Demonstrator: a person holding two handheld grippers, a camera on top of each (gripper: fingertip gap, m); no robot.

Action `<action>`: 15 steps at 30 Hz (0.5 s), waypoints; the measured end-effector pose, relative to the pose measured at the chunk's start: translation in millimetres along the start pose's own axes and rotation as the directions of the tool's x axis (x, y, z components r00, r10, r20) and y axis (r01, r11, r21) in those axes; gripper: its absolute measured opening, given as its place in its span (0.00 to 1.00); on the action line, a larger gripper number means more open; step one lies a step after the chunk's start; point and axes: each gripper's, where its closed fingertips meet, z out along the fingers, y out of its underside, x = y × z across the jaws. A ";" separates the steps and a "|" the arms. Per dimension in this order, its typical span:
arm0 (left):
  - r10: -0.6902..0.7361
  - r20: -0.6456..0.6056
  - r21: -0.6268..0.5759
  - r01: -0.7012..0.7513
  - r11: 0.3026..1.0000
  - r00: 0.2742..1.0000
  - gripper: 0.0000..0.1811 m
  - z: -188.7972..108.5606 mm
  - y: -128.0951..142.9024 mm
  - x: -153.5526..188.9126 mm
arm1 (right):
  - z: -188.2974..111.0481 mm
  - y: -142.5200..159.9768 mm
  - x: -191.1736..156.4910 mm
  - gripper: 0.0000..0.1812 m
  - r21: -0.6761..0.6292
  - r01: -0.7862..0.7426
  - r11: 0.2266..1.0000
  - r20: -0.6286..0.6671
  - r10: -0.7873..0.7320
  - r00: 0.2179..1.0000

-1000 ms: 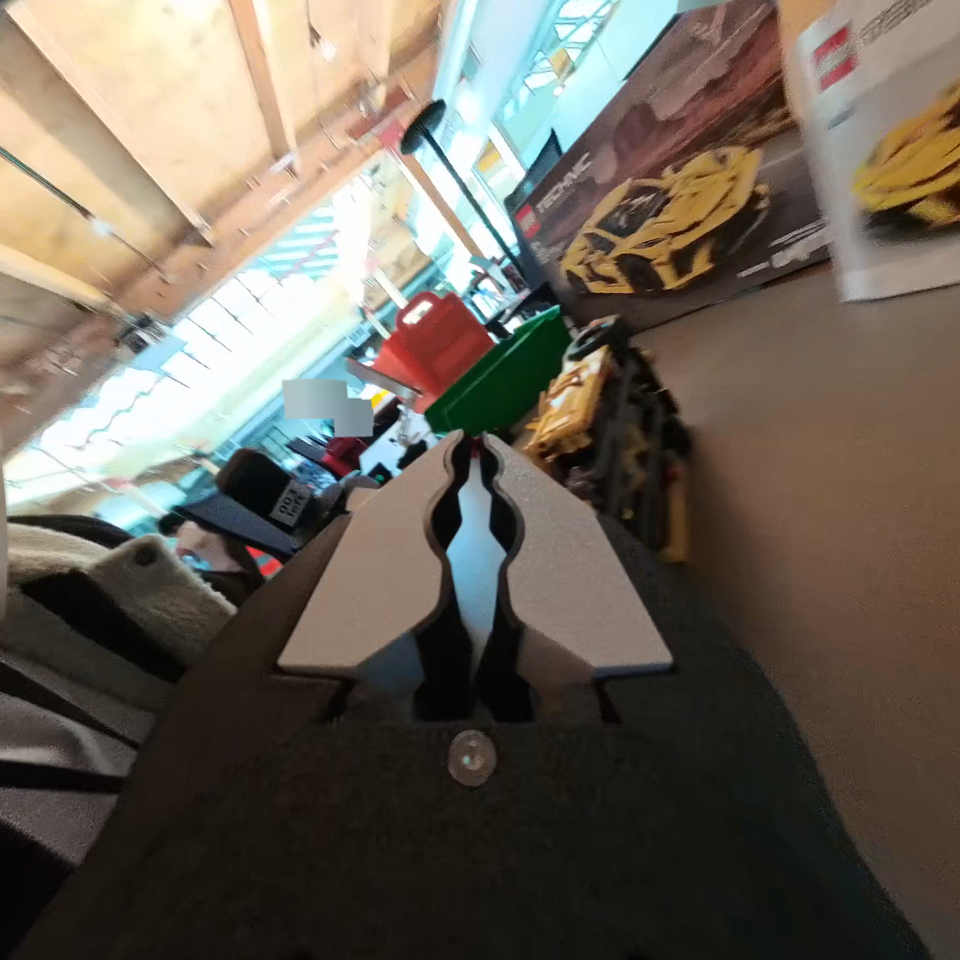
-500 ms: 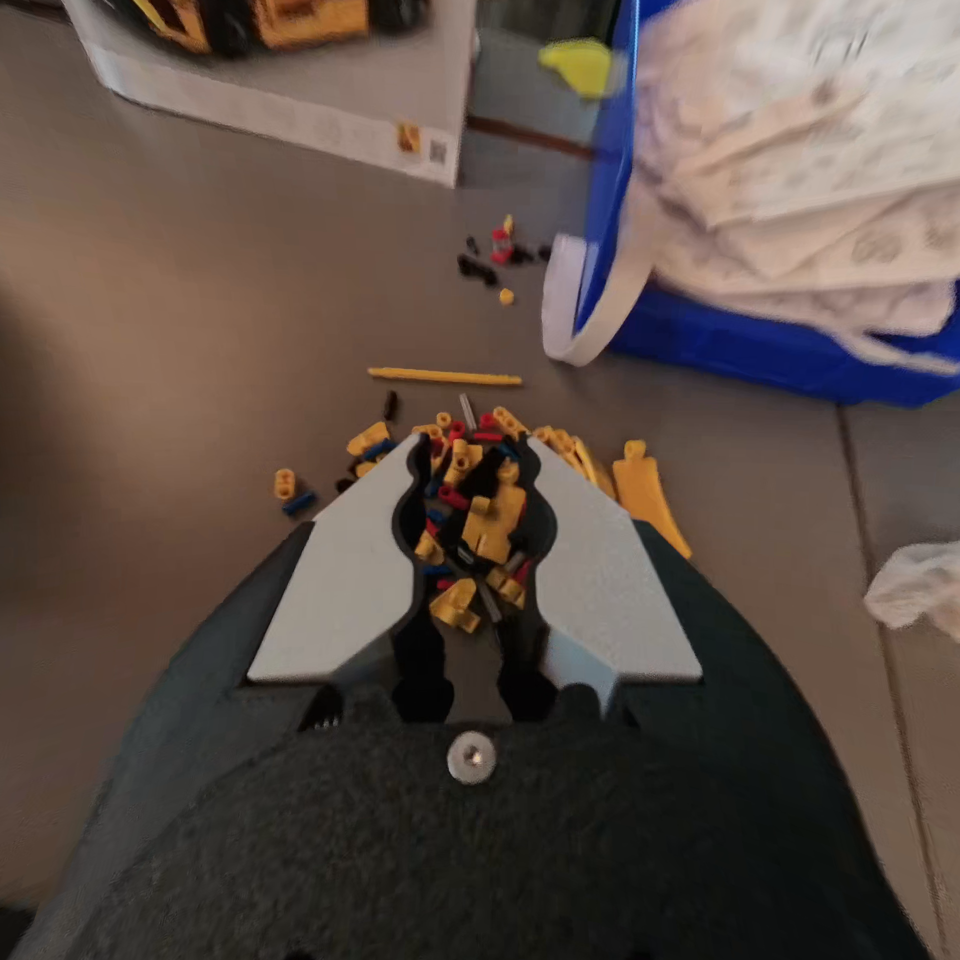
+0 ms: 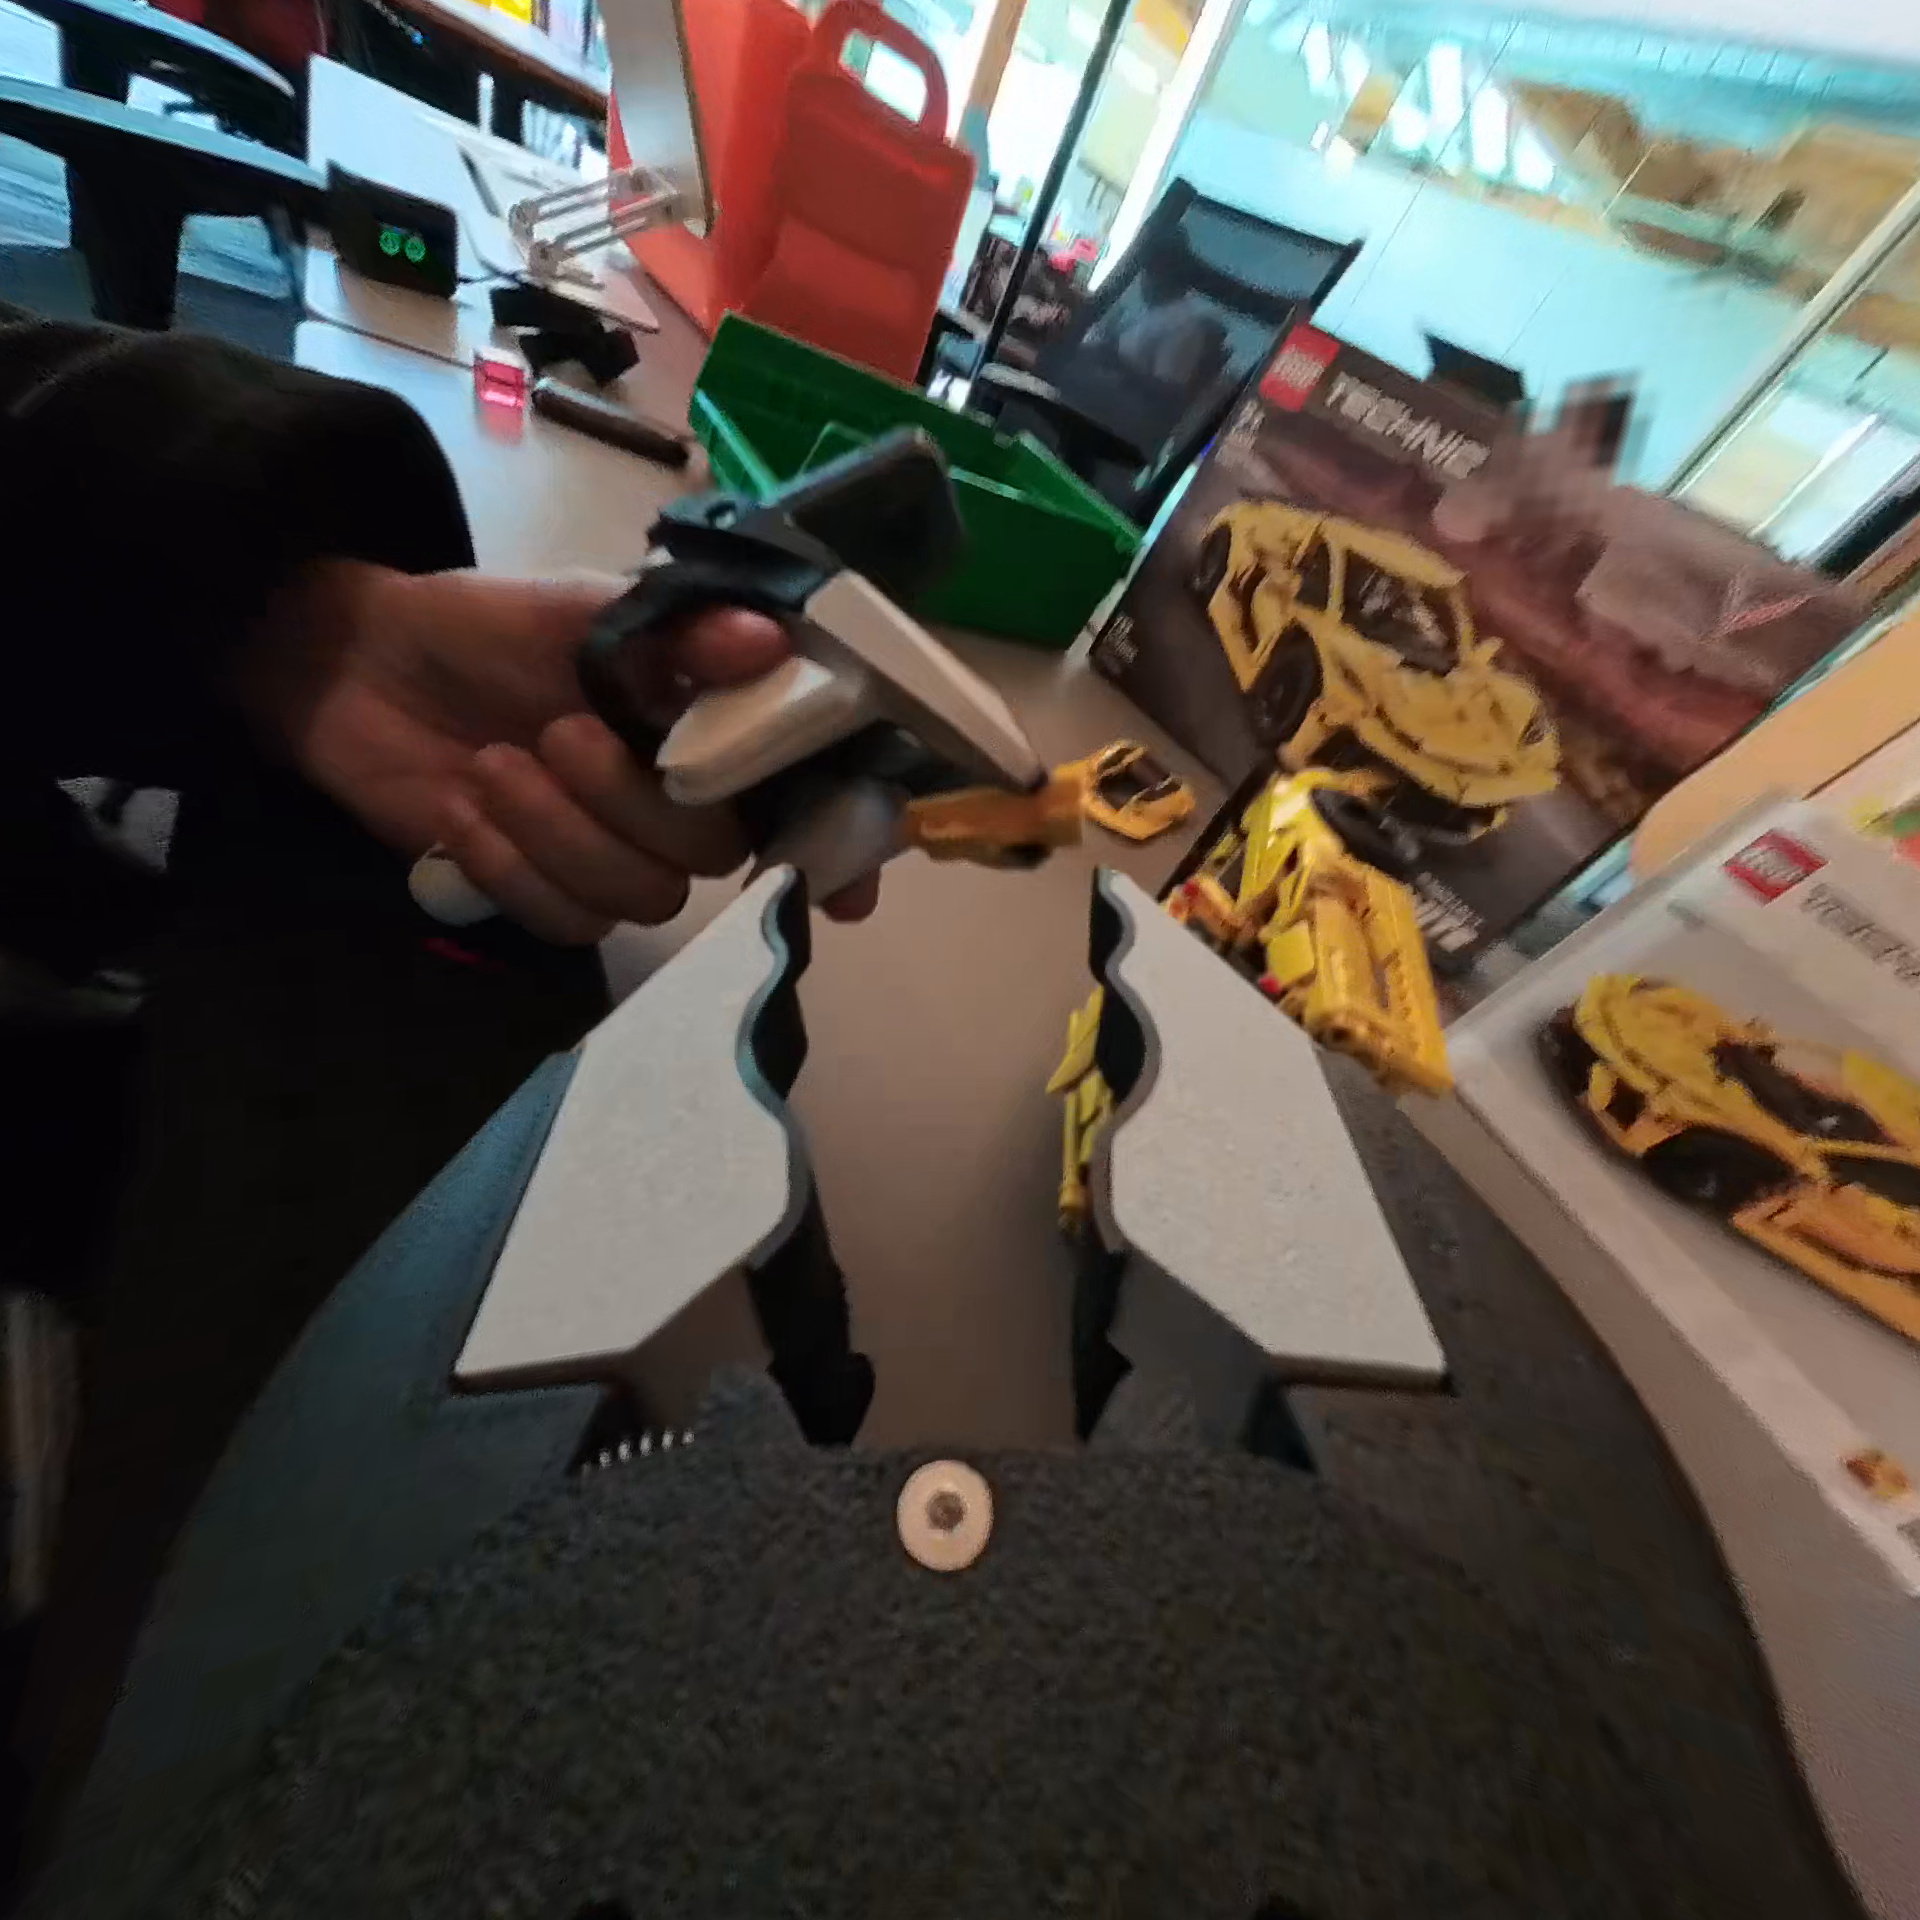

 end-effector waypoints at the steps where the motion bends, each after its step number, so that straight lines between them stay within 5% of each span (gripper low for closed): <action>1: -0.022 -0.011 0.002 0.022 1.000 1.000 0.07 -0.3 0.0 0.4 | -0.2 -5.8 1.1 0.26 0.025 0.020 0.999 -0.018 -0.020 1.000; 15: -0.106 -0.022 -0.056 0.104 0.993 0.994 0.07 5.1 11.3 -2.7 | 5.3 -2.6 8.0 0.17 -0.057 0.120 0.991 -0.093 -0.125 0.988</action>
